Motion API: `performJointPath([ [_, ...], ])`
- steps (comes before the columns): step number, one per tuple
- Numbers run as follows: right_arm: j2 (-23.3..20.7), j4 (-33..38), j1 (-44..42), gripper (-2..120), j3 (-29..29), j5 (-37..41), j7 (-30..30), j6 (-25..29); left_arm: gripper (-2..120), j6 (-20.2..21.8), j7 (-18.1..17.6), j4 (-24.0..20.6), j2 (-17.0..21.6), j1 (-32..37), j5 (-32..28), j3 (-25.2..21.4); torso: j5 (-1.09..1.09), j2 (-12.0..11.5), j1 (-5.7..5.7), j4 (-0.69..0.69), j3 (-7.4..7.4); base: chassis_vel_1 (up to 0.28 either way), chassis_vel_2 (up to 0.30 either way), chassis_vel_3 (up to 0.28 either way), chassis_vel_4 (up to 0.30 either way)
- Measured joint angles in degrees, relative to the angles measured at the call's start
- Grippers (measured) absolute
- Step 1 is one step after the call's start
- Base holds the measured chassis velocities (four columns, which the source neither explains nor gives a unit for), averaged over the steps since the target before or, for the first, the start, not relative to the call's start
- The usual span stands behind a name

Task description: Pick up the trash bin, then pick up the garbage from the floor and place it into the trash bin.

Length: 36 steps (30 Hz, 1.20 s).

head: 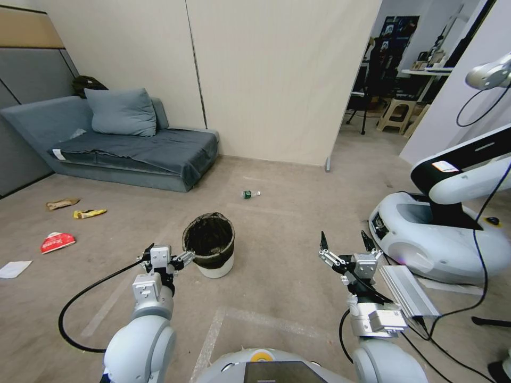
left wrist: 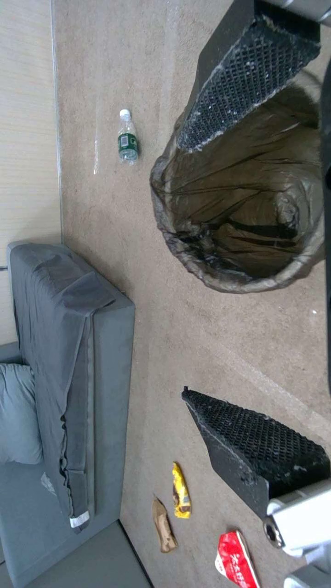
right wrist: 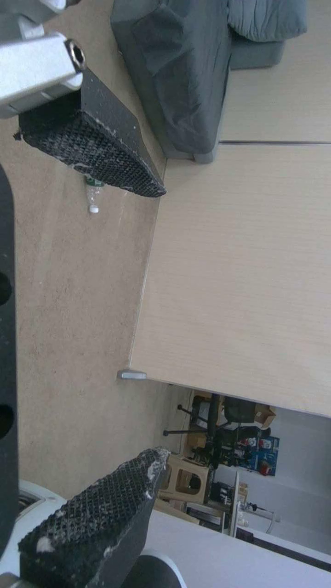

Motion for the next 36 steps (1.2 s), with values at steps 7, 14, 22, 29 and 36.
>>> performJointPath([
  [7,0.0,-0.9,0.1,100,0.0,-0.1,-0.4,0.6,100,0.0,0.1,0.0,0.0,0.0,0.0,0.1,-0.01,0.0,0.0,0.0,0.0,-0.072,0.088,0.078,-0.084],
  [14,0.0,-1.0,0.1,100,0.0,-0.1,-0.6,0.7,100,0.0,0.1,0.0,-0.1,0.0,0.0,0.2,0.0,0.0,0.0,0.0,0.0,-0.088,0.09,0.083,-0.087],
  [22,0.0,-1.2,0.1,100,0.0,-0.1,-0.7,1.2,100,0.0,0.1,0.0,-0.1,0.1,0.0,0.1,0.0,0.0,0.01,0.0,0.0,-0.08,0.072,0.072,-0.084],
  [29,0.0,-2.1,0.1,100,0.1,-0.1,-1.7,4.8,100,0.0,0.1,0.0,-0.1,0.1,0.0,0.1,0.0,0.0,0.0,0.0,0.0,-0.016,0.015,0.009,-0.014],
  [36,0.0,-2.3,0.2,100,0.1,-0.2,-1.8,5.0,100,0.4,0.0,0.0,-0.2,-0.1,-0.2,-0.3,-0.01,0.0,0.0,0.0,0.0,0.0,0.0,0.0,0.0],
])
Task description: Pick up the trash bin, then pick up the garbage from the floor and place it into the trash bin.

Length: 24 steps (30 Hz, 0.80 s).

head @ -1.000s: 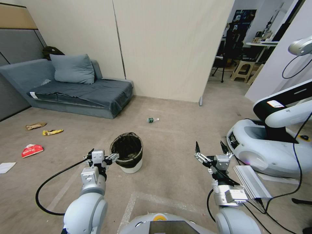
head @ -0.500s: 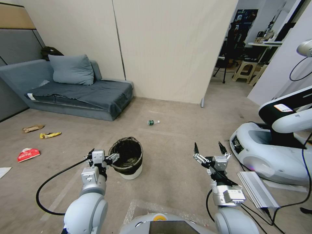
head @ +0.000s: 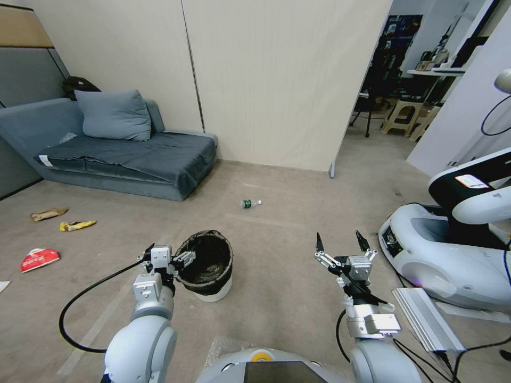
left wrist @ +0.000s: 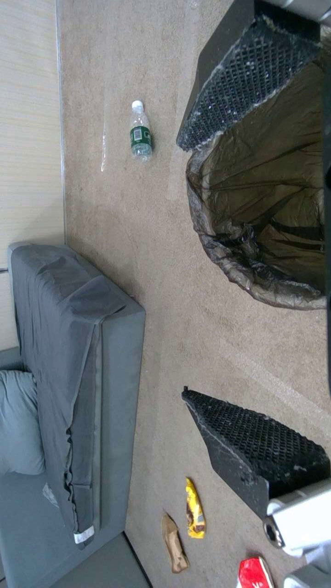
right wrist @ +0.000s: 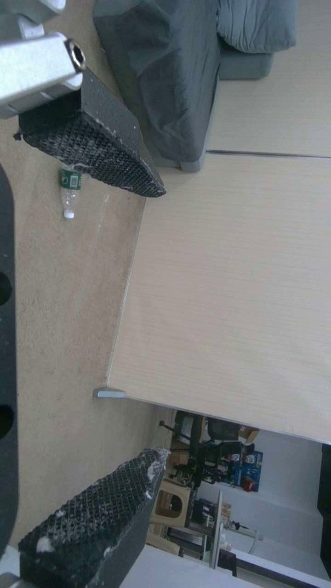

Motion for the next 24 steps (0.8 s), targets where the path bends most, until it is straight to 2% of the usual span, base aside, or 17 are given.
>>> performJointPath([
  [5,0.0,-0.3,0.1,100,-0.3,-0.5,0.1,0.1,100,1.0,-0.8,0.5,0.0,-0.7,-2.1,-0.9,0.0,0.0,0.0,0.0,0.0,0.0,0.0,0.0,0.0],
  [12,0.0,-0.9,0.1,100,-0.5,-1.6,0.0,0.5,100,4.0,-3.2,2.5,-0.6,-2.5,-7.9,-2.9,0.01,0.0,0.0,0.0,0.0,0.0,0.0,0.0,0.0],
  [24,0.0,-1.3,0.1,100,-0.7,-2.1,-0.1,0.8,100,5.2,-5.8,6.9,-1.4,-4.4,-9.2,-4.2,0.0,0.0,0.0,0.0,0.0,0.0,0.0,0.0,0.0],
])
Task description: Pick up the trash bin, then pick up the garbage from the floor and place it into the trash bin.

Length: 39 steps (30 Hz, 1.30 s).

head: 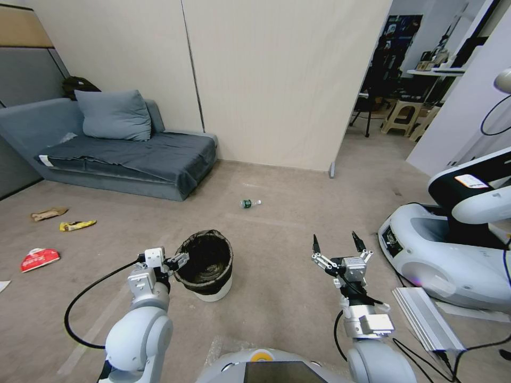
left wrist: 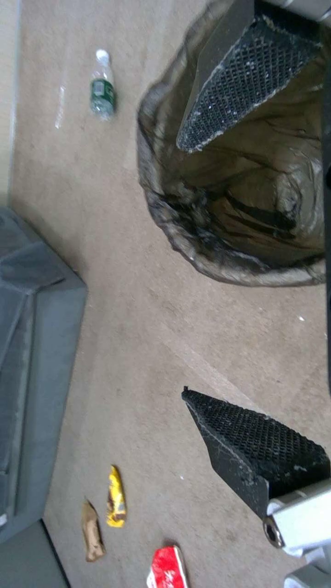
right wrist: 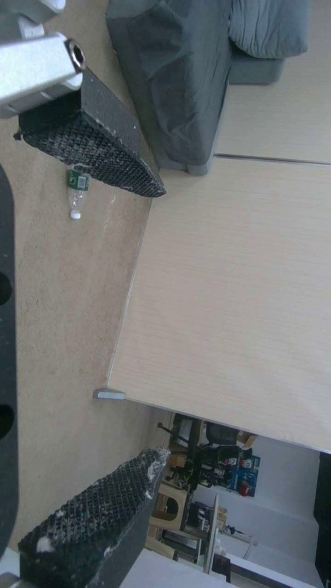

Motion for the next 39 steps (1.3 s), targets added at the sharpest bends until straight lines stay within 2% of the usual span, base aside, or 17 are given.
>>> performJointPath([
  [12,0.0,-0.4,0.0,100,-0.1,0.0,0.0,0.2,100,-0.3,-0.5,3.7,0.2,-0.2,-1.1,0.8,0.0,0.0,0.0,0.0,0.0,0.0,0.0,0.0,0.0],
  [20,0.0,-1.2,0.1,100,-0.3,-0.1,0.3,0.9,100,0.6,-0.9,5.5,0.3,-0.3,-5.0,2.3,0.0,0.0,0.0,0.0,0.0,0.0,0.0,0.0,0.0],
  [24,0.0,-1.2,0.1,100,-0.4,-0.1,0.3,1.0,100,1.1,-1.9,6.0,0.4,-0.5,-8.8,2.3,0.0,0.0,0.0,0.0,0.0,0.0,0.0,0.0,0.0],
  [39,0.0,-1.4,0.1,100,-0.5,-0.3,0.3,1.5,100,1.2,-5.2,12.1,-0.2,-2.6,-11.0,1.4,0.0,0.0,0.0,0.0,0.0,0.0,0.0,0.0,0.0],
])
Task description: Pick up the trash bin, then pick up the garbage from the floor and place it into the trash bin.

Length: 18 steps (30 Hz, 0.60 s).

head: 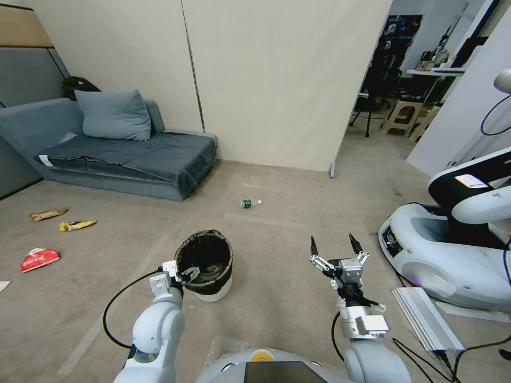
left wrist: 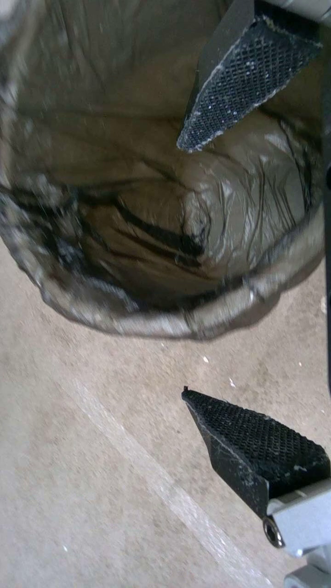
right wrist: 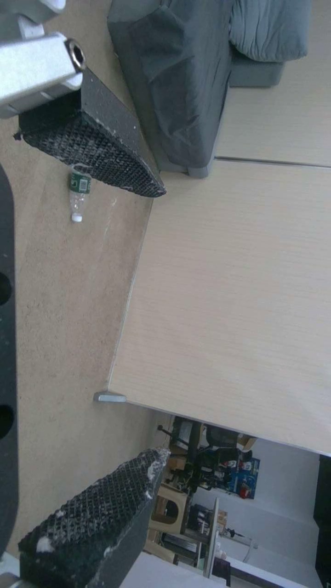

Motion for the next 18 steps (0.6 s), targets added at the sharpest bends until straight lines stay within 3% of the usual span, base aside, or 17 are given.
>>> performJointPath([
  [12,0.0,-0.2,0.0,100,0.0,-0.1,0.0,0.4,100,0.0,-1.7,3.8,0.0,-1.5,-2.0,-0.2,0.0,0.0,0.0,0.0,0.0,0.0,0.0,0.0,0.0],
  [18,0.0,-0.4,0.1,100,-0.1,-0.1,0.0,0.7,100,0.0,-3.0,6.5,0.0,-2.9,-6.0,-0.2,0.0,0.0,0.0,0.0,0.0,0.0,0.0,0.0,0.0],
])
